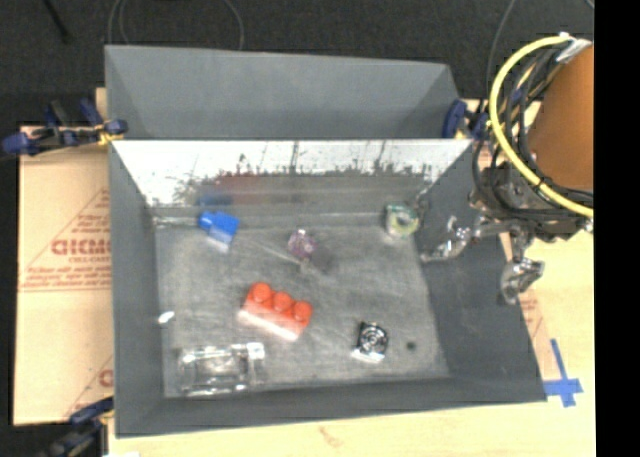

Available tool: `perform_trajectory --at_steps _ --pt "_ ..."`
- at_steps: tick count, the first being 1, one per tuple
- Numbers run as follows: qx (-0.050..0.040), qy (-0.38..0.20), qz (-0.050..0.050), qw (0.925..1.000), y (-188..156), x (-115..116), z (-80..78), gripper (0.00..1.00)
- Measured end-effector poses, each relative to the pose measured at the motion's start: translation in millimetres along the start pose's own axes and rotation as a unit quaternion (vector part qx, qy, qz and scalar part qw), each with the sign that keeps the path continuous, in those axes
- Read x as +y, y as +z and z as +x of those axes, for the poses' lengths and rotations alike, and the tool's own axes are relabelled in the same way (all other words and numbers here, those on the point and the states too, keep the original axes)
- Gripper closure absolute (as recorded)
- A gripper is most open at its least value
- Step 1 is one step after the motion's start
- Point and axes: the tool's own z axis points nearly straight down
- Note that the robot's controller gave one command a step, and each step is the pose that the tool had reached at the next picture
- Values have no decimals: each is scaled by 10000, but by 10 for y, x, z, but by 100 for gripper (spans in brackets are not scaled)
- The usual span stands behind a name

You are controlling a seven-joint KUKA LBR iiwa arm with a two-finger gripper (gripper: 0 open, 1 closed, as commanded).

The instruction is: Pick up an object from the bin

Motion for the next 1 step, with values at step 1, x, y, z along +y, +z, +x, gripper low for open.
perform_trajectory --at_steps 1 --pt "12 -648 -61 9979 1563 566 -644 0"
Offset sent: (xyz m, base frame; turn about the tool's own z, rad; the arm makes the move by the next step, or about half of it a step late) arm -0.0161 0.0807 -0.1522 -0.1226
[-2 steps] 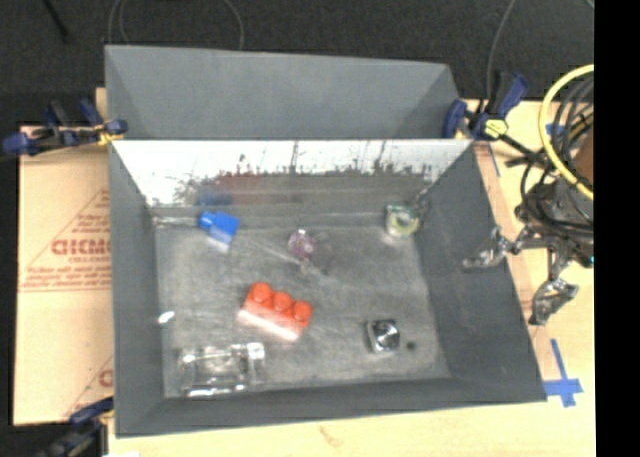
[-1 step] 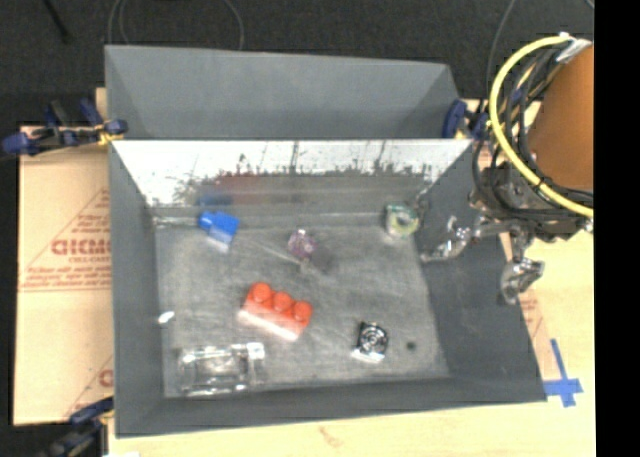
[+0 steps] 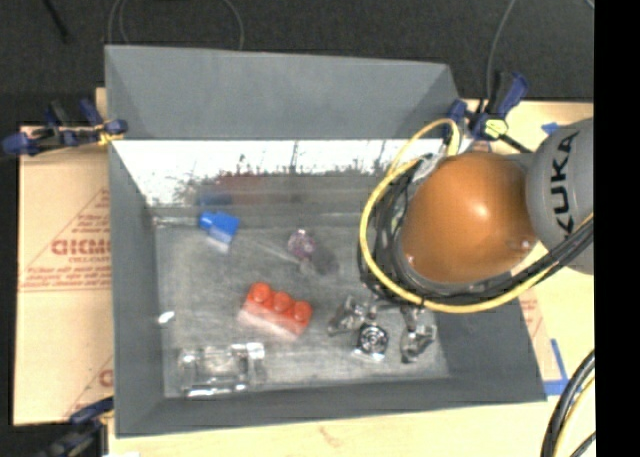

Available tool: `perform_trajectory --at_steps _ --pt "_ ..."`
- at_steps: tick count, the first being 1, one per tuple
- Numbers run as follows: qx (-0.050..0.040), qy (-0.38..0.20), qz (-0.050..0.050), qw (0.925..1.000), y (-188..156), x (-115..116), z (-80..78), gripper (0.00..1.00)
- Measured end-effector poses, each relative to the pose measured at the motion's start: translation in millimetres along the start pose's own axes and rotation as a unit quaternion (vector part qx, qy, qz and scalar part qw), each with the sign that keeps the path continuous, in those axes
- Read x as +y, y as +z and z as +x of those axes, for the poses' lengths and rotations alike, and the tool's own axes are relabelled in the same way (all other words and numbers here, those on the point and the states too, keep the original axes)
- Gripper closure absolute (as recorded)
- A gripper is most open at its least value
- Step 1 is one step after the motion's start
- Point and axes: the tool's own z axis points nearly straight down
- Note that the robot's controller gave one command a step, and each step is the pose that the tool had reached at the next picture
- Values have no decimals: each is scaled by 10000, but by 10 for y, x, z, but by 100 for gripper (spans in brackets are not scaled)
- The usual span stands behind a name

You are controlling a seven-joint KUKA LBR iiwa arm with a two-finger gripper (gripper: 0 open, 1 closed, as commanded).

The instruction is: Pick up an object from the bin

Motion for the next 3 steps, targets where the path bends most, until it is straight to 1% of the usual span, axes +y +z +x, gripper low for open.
perform_trajectory --at_steps 1,2,3 --pt "0 256 24 9997 770 -472 80 0" --pt "1 251 45 9997 722 -478 76 100" --pt "-13 288 77 9996 -487 -356 -24 100"
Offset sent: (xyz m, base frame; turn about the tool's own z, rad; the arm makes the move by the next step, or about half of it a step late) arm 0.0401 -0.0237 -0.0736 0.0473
